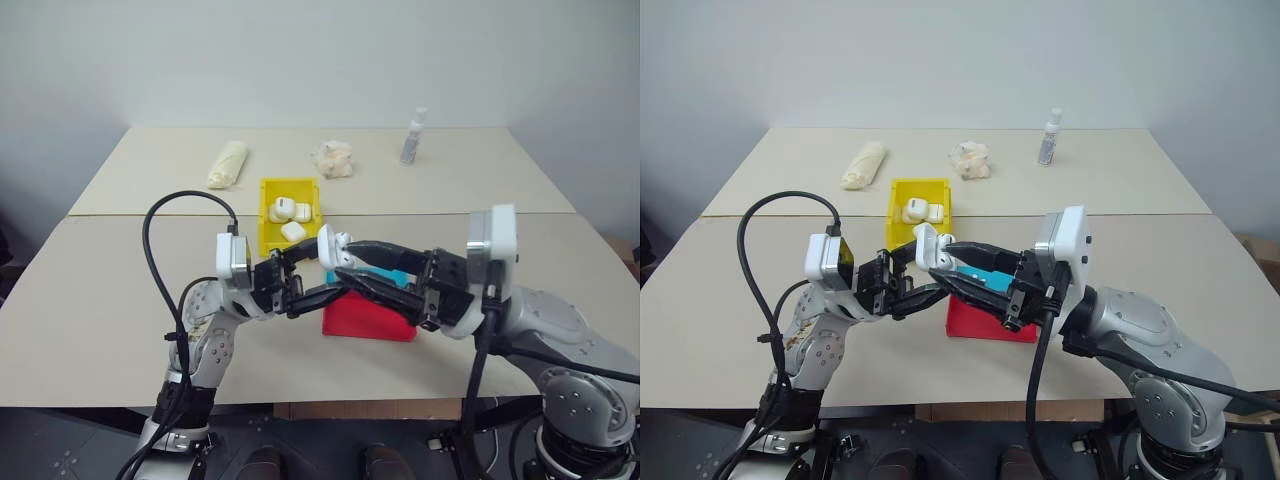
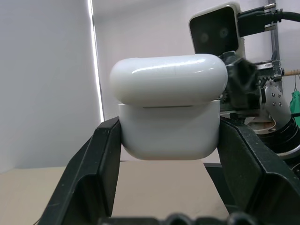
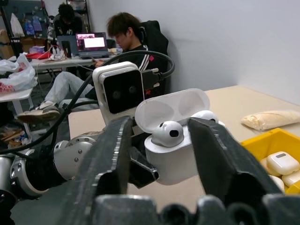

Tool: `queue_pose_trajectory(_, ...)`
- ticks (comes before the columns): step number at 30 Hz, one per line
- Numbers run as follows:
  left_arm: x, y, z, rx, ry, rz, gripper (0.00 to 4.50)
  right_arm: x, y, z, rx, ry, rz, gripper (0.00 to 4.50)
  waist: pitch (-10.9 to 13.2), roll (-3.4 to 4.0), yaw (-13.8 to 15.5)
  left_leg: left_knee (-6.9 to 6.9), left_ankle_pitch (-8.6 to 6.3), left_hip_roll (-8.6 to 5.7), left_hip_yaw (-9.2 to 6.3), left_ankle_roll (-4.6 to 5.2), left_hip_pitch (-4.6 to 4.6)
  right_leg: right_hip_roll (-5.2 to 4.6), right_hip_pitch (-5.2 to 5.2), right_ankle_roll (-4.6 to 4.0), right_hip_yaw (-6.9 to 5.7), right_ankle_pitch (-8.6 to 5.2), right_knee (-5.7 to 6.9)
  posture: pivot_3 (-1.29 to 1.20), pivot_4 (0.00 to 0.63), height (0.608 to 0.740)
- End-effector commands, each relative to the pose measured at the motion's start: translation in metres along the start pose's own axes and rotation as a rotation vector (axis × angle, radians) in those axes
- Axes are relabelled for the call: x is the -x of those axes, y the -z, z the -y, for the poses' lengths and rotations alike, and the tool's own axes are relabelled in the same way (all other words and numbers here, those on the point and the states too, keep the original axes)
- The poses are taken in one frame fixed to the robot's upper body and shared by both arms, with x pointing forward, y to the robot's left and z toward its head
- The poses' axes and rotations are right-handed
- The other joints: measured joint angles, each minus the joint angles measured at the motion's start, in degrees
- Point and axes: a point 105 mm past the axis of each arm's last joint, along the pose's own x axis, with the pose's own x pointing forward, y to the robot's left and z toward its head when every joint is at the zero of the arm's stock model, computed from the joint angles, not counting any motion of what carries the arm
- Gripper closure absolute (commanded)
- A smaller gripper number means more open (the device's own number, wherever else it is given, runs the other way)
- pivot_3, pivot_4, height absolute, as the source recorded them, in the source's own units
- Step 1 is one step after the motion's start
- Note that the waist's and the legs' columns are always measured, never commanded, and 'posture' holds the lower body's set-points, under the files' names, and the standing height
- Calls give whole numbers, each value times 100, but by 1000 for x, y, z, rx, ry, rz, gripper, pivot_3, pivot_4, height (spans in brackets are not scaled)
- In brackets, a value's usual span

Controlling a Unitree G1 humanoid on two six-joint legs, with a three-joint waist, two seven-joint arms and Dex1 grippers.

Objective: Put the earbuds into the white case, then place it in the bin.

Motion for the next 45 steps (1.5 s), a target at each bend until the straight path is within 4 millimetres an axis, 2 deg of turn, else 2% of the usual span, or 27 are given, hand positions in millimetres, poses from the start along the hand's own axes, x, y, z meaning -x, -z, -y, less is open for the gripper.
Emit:
queue_pose_trajectory(1,-3,-9,1,-46,9,28,1743,2,-5,-5,38,-18,17,1586,0,0,2,0,0,0,0,0,0,0,0,0,0,0,0,0,150,740)
queue_pose_trajectory(7,-1,-4,-1,-46,2,10,1743,13,-10,-4,57,-18,21,1586,0,-1,6,0,0,0,0,0,0,0,1,0,0,0,-1,0,150,740)
queue_pose_trajectory(10,1,2,-3,-43,0,-10,1743,22,-22,-2,76,-21,42,1586,0,-1,11,0,-1,0,0,1,1,0,5,0,-1,0,-4,0,150,740)
queue_pose_trajectory(13,2,14,-4,-60,5,-61,1743,21,-35,6,114,-7,36,1586,0,-2,2,0,-1,0,0,2,10,0,17,0,-3,0,-7,0,150,740)
queue_pose_trajectory(16,-4,33,-7,-119,13,-170,1743,9,-45,11,159,-15,-14,2141,1,-1,0,0,-5,1,0,8,32,0,38,-1,-5,-1,-10,0,150,740)
queue_pose_trajectory(18,-10,41,-9,-156,5,-213,1743,4,-43,9,186,-27,-58,2794,0,-2,10,0,-6,1,-8,10,33,0,47,-1,-16,-1,-18,0,150,740)
queue_pose_trajectory(21,-18,42,-12,-178,-8,-195,1743,-2,-38,7,189,-35,-91,3873,0,-2,40,0,-12,1,-21,20,25,0,65,2,-34,1,-51,0,150,740)
queue_pose_trajectory(23,-24,39,-13,-181,-23,-181,1743,-3,-31,4,210,-37,-130,4417,0,-2,53,4,-12,0,-21,20,10,-2,56,5,-33,3,-56,0,150,740)
queue_pose_trajectory(30,-26,38,-12,-206,-21,-180,1743,-7,-3,-1,296,-39,-275,4417,0,-1,84,6,-12,0,-25,21,16,-2,58,4,-39,3,-47,0,150,740)
queue_pose_trajectory(35,-28,35,-9,-203,-20,-157,1743,-6,9,6,320,-16,-331,4417,0,-1,85,6,-12,0,-25,21,16,-2,59,4,-38,3,-50,0,150,740)
queue_pose_trajectory(45,-25,34,-5,-189,-19,-126,1743,3,7,21,357,62,-351,4417,0,-1,94,6,-12,0,-25,21,17,-2,60,4,-38,3,-51,0,150,740)
